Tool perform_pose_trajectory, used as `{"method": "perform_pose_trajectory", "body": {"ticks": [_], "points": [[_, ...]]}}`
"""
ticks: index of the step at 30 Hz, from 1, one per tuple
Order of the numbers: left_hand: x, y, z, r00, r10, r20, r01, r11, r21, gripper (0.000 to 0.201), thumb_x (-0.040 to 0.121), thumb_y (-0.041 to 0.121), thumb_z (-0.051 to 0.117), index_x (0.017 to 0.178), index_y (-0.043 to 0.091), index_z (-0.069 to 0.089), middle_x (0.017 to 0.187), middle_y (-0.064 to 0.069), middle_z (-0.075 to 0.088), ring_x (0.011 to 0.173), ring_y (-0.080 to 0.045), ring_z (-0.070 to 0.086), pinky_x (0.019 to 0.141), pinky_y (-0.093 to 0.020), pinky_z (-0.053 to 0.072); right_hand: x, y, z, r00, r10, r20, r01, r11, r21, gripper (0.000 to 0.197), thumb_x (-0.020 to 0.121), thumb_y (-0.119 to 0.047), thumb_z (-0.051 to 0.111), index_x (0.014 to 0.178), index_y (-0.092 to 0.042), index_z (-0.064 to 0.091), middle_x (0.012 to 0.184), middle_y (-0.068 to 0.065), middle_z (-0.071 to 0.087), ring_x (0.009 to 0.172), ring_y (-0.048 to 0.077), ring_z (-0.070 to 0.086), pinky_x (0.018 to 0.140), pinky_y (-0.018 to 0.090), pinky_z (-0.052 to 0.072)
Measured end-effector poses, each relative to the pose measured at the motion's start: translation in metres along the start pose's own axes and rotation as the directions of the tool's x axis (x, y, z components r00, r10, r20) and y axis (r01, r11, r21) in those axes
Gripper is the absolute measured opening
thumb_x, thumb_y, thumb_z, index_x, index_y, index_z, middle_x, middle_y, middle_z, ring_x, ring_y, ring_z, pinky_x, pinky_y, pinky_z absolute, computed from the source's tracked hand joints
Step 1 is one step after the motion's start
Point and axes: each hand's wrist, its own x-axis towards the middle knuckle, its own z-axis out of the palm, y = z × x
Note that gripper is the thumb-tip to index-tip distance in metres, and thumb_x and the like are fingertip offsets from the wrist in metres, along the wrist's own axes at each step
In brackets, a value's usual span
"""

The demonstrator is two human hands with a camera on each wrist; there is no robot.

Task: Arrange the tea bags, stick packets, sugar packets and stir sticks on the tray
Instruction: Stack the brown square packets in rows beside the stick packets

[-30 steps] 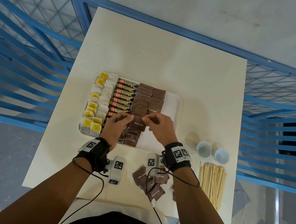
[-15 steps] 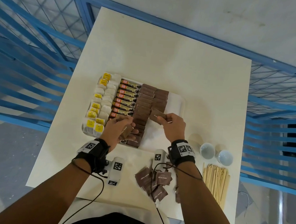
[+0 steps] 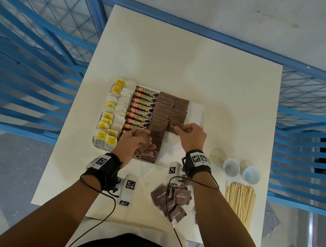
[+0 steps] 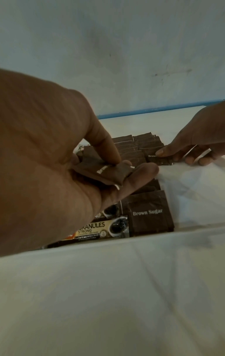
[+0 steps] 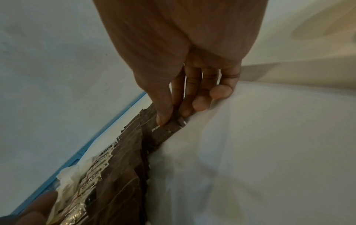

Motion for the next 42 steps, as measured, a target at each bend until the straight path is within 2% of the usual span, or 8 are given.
{"method": "perform_pose_trajectory", "body": {"ticks": [5,11,18,23,27,31,37,42], "points": [[0.002,-0.002,-0.002,0.999,0.003,0.039,-0.004,1.000,0.012,0.035,0.096,-0.015,0.046,0.119,0.003,0.063,0.107,-0.023,0.068,0.102,-0.048,0.071,0.092,-0.062,0.055,0.000,0.000,0.002,1.000,-0.001,-0.029,0.002,1.000,0.012,0.025,0.077,-0.040,0.084,0.084,-0.022,0.067,0.071,-0.013,0.066,0.082,0.012,0.063,0.062,0.014,0.038],[0.002,-0.004,-0.002,0.998,0.014,0.058,-0.014,1.000,-0.004,0.032,0.098,-0.012,0.050,0.123,0.005,0.061,0.112,-0.027,0.068,0.107,-0.046,0.070,0.097,-0.058,0.053,-0.003,-0.002,-0.004,0.999,0.013,-0.031,-0.012,1.000,0.019,0.030,0.079,-0.041,0.082,0.094,-0.020,0.067,0.079,-0.008,0.071,0.076,0.004,0.062,0.060,0.006,0.030],[0.000,-0.003,0.002,0.999,0.046,0.022,-0.048,0.996,0.076,0.032,0.095,0.001,0.065,0.127,0.009,0.064,0.115,-0.023,0.072,0.102,-0.033,0.074,0.080,-0.049,0.063,-0.016,0.005,-0.006,0.995,-0.073,-0.070,0.074,0.997,0.025,0.014,0.089,-0.032,0.073,0.093,-0.019,0.071,0.079,-0.013,0.067,0.072,-0.002,0.060,0.064,0.008,0.038],[-0.002,0.001,0.007,0.997,0.075,-0.021,-0.073,0.992,0.104,0.034,0.089,0.006,0.074,0.122,0.014,0.068,0.113,-0.013,0.073,0.094,-0.026,0.075,0.070,-0.042,0.064,-0.033,-0.007,-0.003,0.938,-0.256,0.234,0.238,0.966,0.103,0.007,0.095,-0.034,0.066,0.094,-0.028,0.070,0.085,-0.010,0.073,0.073,0.004,0.066,0.072,0.018,0.052],[-0.003,0.001,0.007,0.995,0.093,0.022,-0.095,0.987,0.133,0.037,0.084,0.010,0.081,0.118,0.014,0.068,0.114,-0.015,0.073,0.099,-0.033,0.074,0.074,-0.046,0.063,-0.039,-0.014,0.000,0.865,-0.329,0.380,0.295,0.944,0.146,0.009,0.093,-0.029,0.070,0.098,-0.022,0.073,0.084,-0.009,0.071,0.062,0.000,0.064,0.062,0.012,0.052],[-0.006,0.000,0.009,0.994,0.109,-0.022,-0.106,0.989,0.107,0.024,0.088,0.020,0.078,0.111,0.014,0.070,0.107,-0.017,0.074,0.089,-0.032,0.076,0.068,-0.043,0.064,-0.038,-0.011,0.002,0.882,-0.315,0.351,0.273,0.948,0.165,0.008,0.092,-0.021,0.072,0.096,-0.014,0.073,0.079,-0.001,0.073,0.060,0.006,0.065,0.063,0.015,0.053],[-0.003,-0.005,0.006,0.988,0.097,-0.118,-0.083,0.990,0.118,0.021,0.094,0.031,0.071,0.111,0.018,0.071,0.108,-0.020,0.073,0.088,-0.034,0.076,0.065,-0.043,0.063,-0.041,-0.007,0.003,0.883,-0.308,0.355,0.276,0.951,0.138,0.004,0.094,-0.024,0.069,0.095,-0.020,0.068,0.084,0.000,0.073,0.063,0.005,0.065,0.065,0.015,0.053],[-0.003,-0.002,0.006,0.986,0.099,-0.134,-0.079,0.986,0.149,0.015,0.096,0.036,0.069,0.102,0.023,0.073,0.106,-0.017,0.074,0.092,-0.032,0.075,0.065,-0.044,0.063,-0.044,-0.003,0.005,0.866,-0.310,0.393,0.305,0.949,0.075,0.019,0.088,-0.032,0.075,0.101,-0.018,0.072,0.090,-0.003,0.073,0.080,0.014,0.068,0.075,0.029,0.058]]}}
